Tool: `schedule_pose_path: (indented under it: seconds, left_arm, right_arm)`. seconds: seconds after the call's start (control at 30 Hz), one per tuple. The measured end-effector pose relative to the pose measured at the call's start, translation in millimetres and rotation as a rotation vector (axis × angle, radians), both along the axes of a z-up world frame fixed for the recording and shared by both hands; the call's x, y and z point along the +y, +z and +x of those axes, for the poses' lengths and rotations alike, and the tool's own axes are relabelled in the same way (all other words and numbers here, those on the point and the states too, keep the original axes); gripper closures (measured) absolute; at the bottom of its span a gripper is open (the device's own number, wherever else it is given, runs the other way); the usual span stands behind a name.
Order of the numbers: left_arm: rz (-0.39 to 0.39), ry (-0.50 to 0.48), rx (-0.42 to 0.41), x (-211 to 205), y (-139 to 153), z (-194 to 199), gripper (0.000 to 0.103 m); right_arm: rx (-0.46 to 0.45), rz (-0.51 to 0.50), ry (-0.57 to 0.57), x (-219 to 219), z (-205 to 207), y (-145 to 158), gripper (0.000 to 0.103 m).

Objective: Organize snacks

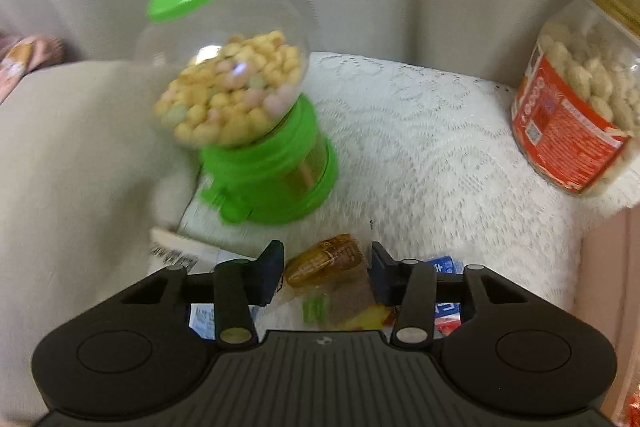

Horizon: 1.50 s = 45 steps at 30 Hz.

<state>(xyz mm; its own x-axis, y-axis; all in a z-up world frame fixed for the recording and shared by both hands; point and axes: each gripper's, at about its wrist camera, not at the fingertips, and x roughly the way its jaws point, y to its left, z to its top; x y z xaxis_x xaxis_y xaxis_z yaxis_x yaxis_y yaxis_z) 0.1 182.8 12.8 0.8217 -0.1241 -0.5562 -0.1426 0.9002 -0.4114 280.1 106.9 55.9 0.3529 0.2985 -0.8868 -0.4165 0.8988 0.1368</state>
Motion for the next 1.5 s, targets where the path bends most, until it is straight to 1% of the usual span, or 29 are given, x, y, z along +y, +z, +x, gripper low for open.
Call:
schedule_pose_path:
  seconds: [0.07, 0.13, 0.33, 0.47, 0.63, 0.73, 0.8, 0.87, 0.9, 0.97, 1.03, 1.07, 1.13, 1.2, 1.27, 1.33, 1.37, 1.47, 1.5]
  left_arm:
    - [-0.004, 0.000, 0.006, -1, -1, 1, 0.074]
    - [-0.007, 0.001, 0.009, -4, -1, 2, 0.074]
    - [0.001, 0.000, 0.008, -12, 5, 2, 0.074]
    - [0.018, 0.005, 0.025, -19, 9, 7, 0.074]
    - [0.045, -0.017, 0.047, -34, 12, 12, 0.074]
    - [0.047, -0.039, 0.039, -40, 20, 22, 0.074]
    - [0.040, -0.069, 0.001, -38, 30, 37, 0.074]
    - [0.028, -0.120, -0.045, -33, 42, 61, 0.074]
    - [0.037, -0.132, -0.048, -29, 47, 77, 0.074]
    - [0.085, -0.111, -0.021, -24, 55, 112, 0.074]
    - [0.127, -0.086, 0.001, -18, 59, 145, 0.074]
    - [0.147, -0.089, 0.014, -16, 59, 161, 0.074]
    - [0.181, -0.110, 0.047, -17, 54, 186, 0.074]
    - [0.185, -0.131, 0.082, -19, 44, 206, 0.074]
    - [0.149, -0.178, 0.121, -21, 30, 214, 0.073]
    - [0.116, -0.226, 0.182, -22, 16, 219, 0.073]
    - [0.121, -0.237, 0.195, -22, 11, 217, 0.071]
    - [0.156, -0.280, 0.165, -29, 8, 203, 0.071]
    - [0.177, -0.295, 0.157, -33, 9, 198, 0.070]
  right_arm:
    - [-0.017, -0.016, 0.027, -6, -14, 7, 0.060]
    - [-0.023, -0.009, 0.051, -14, -29, 15, 0.060]
    - [-0.001, 0.073, 0.095, -51, -84, 41, 0.060]
    - [-0.017, 0.096, 0.098, -89, -124, 48, 0.060]
    - [-0.031, 0.104, 0.067, -139, -164, 45, 0.060]
    - [-0.064, 0.098, 0.058, -166, -188, 41, 0.060]
    - [-0.097, 0.074, 0.041, -184, -200, 38, 0.060]
    - [-0.128, 0.045, 0.014, -202, -206, 35, 0.060]
    - [-0.146, 0.028, -0.006, -211, -207, 33, 0.060]
    - [-0.171, -0.002, -0.042, -229, -206, 28, 0.055]
    - [-0.183, -0.005, -0.075, -247, -206, 23, 0.033]
    - [-0.199, 0.001, -0.093, -257, -208, 19, 0.031]
    - [-0.214, -0.002, -0.117, -271, -210, 11, 0.030]
    - [-0.215, 0.005, -0.138, -280, -211, 2, 0.030]
    - [-0.200, 0.036, -0.154, -288, -210, -8, 0.030]
    - [-0.201, 0.087, -0.174, -296, -210, -13, 0.027]
    - [-0.210, 0.101, -0.179, -298, -212, -14, 0.026]
    - [-0.241, 0.111, -0.180, -295, -216, -18, 0.021]
    - [-0.256, 0.110, -0.179, -293, -217, -20, 0.018]
